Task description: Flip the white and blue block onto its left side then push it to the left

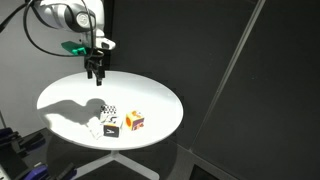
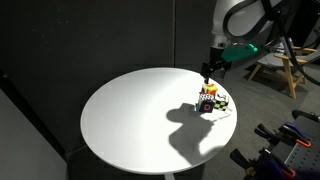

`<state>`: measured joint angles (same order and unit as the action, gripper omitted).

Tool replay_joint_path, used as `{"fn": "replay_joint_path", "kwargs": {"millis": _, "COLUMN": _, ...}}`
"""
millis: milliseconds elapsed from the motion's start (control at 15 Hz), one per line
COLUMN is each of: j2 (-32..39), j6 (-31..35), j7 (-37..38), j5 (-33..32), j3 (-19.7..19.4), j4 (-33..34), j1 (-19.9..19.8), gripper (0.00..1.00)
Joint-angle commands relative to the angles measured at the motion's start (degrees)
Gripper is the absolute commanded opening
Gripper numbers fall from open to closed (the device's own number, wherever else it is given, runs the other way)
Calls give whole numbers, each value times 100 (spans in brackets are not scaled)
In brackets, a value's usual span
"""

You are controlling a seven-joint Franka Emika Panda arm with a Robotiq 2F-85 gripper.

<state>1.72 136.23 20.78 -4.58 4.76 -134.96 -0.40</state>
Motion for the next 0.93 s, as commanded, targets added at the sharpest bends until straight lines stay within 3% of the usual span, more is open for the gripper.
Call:
{"fn": "replay_joint_path", "kwargs": {"millis": 0, "j2": 253, "j6": 71, "j7": -122, "j5": 75, "j3": -191, "j4": 116, "j1": 55, "gripper": 100}}
{"fn": "replay_joint_path", "kwargs": {"millis": 867, "j2": 768, "j6": 675, "j7": -354, "j5": -29, "j3": -561, "j4": 254, "j1": 24, "gripper": 100}}
